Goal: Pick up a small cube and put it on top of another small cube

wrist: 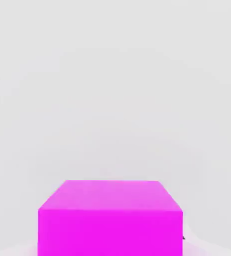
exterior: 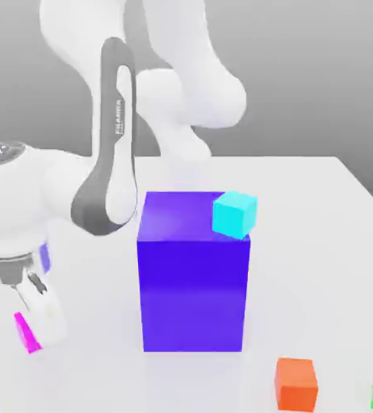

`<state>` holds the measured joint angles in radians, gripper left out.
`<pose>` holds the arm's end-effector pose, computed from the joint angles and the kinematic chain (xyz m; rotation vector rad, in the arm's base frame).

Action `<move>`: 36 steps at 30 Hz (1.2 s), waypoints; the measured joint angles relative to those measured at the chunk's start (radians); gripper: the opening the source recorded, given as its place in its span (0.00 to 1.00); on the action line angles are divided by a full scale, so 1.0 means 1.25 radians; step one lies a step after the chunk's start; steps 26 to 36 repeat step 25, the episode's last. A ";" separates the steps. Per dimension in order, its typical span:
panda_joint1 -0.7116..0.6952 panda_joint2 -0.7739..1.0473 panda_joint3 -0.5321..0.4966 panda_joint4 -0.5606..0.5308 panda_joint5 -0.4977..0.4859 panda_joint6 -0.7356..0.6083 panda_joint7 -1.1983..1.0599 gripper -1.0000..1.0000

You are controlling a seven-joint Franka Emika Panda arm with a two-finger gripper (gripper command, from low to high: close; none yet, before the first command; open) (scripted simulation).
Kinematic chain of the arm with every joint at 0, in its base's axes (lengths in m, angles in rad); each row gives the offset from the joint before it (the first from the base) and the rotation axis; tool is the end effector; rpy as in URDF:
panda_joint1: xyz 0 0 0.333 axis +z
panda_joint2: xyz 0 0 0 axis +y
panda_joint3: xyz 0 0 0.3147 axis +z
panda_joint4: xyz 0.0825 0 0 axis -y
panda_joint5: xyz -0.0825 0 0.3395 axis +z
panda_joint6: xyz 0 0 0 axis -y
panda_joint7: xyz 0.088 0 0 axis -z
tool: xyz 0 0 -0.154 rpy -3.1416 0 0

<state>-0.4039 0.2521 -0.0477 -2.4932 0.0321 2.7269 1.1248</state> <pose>0.4048 -0.1983 0.1804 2.1800 -2.2547 -0.0270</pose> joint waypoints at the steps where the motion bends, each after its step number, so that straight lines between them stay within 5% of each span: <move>1: 0.029 0.007 0.018 0.018 -0.012 -0.017 0.015 0.00; 19: 0.498 0.123 0.255 0.227 -0.182 -0.112 0.315 0.00; 20: 0.527 0.154 0.250 0.243 -0.200 -0.096 0.337 1.00; 36: 0.527 0.154 0.250 0.243 -0.200 -0.096 0.337 1.00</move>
